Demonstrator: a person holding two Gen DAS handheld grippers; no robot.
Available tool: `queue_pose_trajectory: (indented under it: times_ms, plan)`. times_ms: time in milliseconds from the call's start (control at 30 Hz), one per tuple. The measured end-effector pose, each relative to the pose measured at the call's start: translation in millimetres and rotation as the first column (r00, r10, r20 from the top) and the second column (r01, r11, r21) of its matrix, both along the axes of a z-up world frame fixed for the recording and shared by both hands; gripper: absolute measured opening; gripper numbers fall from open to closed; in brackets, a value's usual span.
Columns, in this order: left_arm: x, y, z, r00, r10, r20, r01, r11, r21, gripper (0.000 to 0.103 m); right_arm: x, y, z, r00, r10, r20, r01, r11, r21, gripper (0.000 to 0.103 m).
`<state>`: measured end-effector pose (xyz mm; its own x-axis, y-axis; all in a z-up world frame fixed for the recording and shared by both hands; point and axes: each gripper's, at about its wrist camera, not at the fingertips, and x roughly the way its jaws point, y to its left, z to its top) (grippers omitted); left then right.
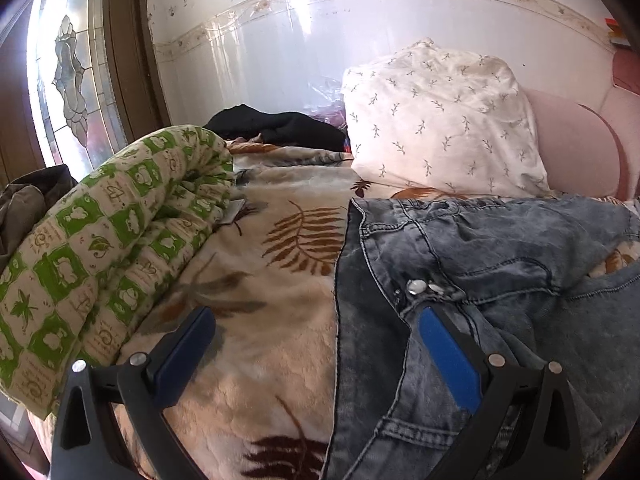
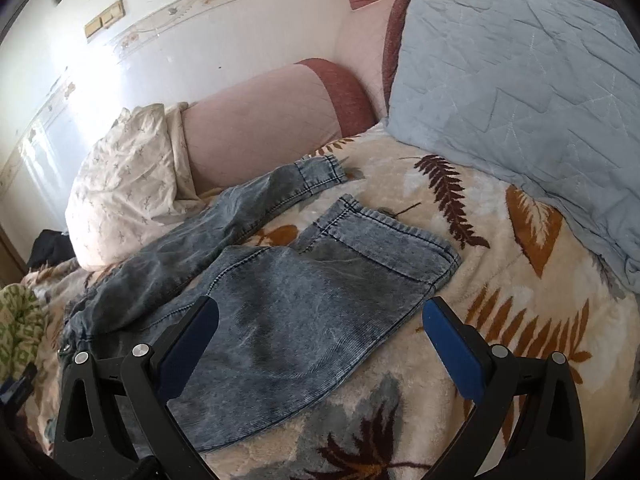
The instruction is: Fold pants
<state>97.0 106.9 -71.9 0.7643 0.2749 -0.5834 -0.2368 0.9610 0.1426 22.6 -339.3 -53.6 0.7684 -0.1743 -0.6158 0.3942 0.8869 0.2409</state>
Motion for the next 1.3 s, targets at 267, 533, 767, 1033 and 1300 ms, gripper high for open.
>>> queue_pose_trajectory:
  times_ms: [267,533,767,1033,1300]
  plan:
    - [13,23,0,0.998,0.058,-0.018,-0.059,0.998,-0.023,0.103,9,-4,-6,0.999,0.028,-0.025,-0.027,0.999,0.040,0.103]
    - [42,42,-1,0.995,0.101,-0.021,-0.100,0.995,0.005,0.103,11,9,-5,0.997,0.073,-0.029,-0.073,0.997,0.000,0.103]
    - [73,48,-2,0.997,0.045,-0.069,-0.048,0.997,-0.052,0.103,39,8,7,0.991,0.125,-0.039,-0.126,0.992,-0.010,0.103]
    - [129,58,3,0.993,0.030,-0.112,-0.038,0.997,-0.065,0.103,129,-28,34,0.982,0.167,-0.094,-0.171,0.984,-0.041,0.103]
    - [188,41,-9,0.981,-0.035,-0.193,0.014,0.994,-0.109,0.103,217,-69,51,0.982,0.149,-0.116,-0.153,0.988,-0.034,0.103]
